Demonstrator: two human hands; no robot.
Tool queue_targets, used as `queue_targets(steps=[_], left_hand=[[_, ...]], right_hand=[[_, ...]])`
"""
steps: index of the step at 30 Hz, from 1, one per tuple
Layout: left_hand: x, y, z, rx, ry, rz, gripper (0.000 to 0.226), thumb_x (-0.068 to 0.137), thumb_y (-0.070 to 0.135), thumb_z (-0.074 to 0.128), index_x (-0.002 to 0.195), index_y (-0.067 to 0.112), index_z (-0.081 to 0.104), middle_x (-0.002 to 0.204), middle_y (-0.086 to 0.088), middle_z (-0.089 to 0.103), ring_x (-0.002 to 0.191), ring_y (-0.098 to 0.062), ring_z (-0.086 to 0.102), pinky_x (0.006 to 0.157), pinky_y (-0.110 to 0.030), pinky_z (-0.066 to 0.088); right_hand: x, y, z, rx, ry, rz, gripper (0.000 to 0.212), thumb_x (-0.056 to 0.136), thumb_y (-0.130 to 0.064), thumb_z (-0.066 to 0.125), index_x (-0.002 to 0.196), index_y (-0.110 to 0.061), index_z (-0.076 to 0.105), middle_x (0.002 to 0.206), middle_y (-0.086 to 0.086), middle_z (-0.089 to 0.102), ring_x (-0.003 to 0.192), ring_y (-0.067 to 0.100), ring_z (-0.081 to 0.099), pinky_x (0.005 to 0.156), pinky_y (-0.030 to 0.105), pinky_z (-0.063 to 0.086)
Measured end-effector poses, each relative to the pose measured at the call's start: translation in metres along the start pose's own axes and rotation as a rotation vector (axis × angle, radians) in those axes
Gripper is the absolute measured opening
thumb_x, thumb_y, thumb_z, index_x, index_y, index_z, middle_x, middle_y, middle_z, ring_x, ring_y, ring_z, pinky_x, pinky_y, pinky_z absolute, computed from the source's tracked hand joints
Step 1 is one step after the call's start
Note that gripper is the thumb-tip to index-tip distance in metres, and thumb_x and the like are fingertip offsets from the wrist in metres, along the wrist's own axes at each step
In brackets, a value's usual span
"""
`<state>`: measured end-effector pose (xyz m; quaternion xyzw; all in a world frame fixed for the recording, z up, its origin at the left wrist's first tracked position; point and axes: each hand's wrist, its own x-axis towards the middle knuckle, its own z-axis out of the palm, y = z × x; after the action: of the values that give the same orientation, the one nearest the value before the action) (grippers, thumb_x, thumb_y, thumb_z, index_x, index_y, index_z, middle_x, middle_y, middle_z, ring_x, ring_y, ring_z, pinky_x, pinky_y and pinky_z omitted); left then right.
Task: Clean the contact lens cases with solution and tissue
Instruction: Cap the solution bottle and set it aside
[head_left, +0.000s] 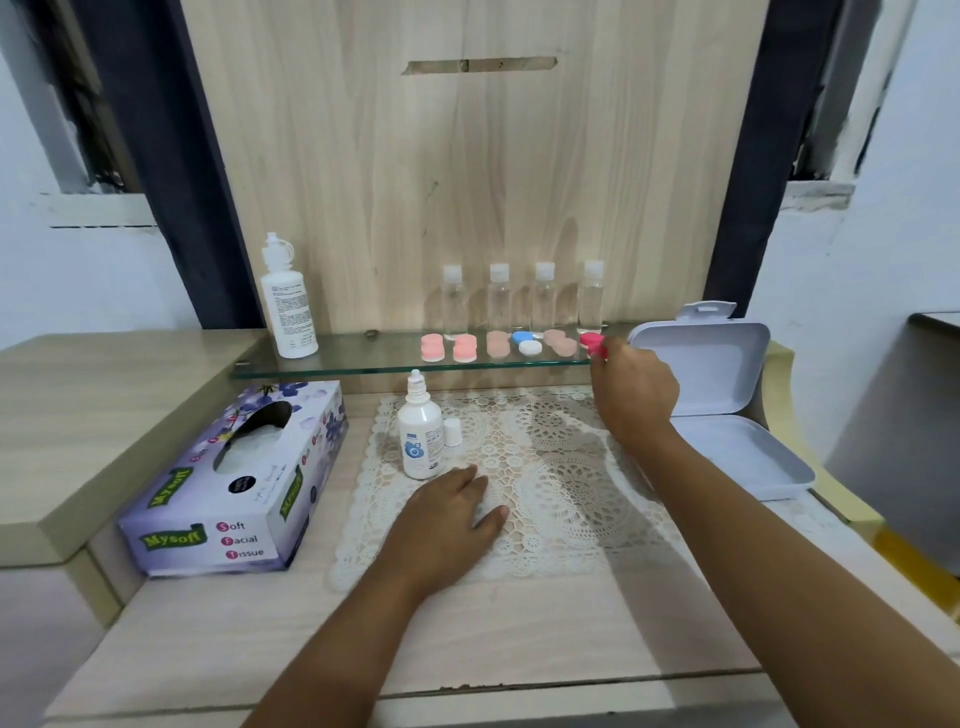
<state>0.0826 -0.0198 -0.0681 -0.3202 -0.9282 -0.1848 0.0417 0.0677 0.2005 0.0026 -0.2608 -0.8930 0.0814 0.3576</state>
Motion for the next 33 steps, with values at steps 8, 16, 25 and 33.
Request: queue_targets(steps=[8,16,25,33], left_hand=[[0.002,-0.001,0.001,-0.008,-0.006,-0.008,0.057,0.095,0.049,0.037,0.144,0.019,0.032,0.154,0.003,0.022,0.141,-0.011,0.018,0.115,-0.025,0.014],[0.001,0.000,0.000,-0.010,-0.001,-0.010,0.056,0.095,0.048,0.038,0.144,0.019,0.034,0.154,0.003,0.023,0.141,-0.011,0.018,0.114,-0.025,0.014],[0.000,0.000,-0.001,-0.002,-0.005,-0.010,0.056,0.095,0.048,0.037,0.144,0.020,0.033,0.154,0.004,0.023,0.141,-0.011,0.018,0.115,-0.025,0.013],[0.000,-0.001,0.001,-0.016,-0.004,-0.015,0.056,0.095,0.048,0.038,0.143,0.019,0.035,0.154,0.003,0.024,0.141,-0.012,0.019,0.116,-0.028,0.016]], right_hand=[[0.012,0.002,0.000,0.024,-0.033,0.045,0.023,0.092,-0.009,0.043,0.101,-0.009,0.065,0.089,0.016,0.065,0.066,0.028,0.043,0.056,0.029,0.031],[0.015,0.002,0.003,0.031,-0.027,0.035,0.022,0.093,-0.012,0.044,0.101,-0.009,0.064,0.090,0.016,0.065,0.069,0.030,0.048,0.057,0.029,0.032],[0.012,0.000,0.003,0.060,0.013,-0.059,0.026,0.097,-0.023,0.040,0.113,-0.013,0.059,0.092,0.017,0.065,0.079,0.036,0.058,0.059,0.031,0.036],[0.014,-0.017,0.005,0.081,-0.104,-0.112,0.034,0.096,-0.036,0.039,0.117,-0.013,0.054,0.104,0.014,0.065,0.097,0.033,0.058,0.064,0.031,0.035]])
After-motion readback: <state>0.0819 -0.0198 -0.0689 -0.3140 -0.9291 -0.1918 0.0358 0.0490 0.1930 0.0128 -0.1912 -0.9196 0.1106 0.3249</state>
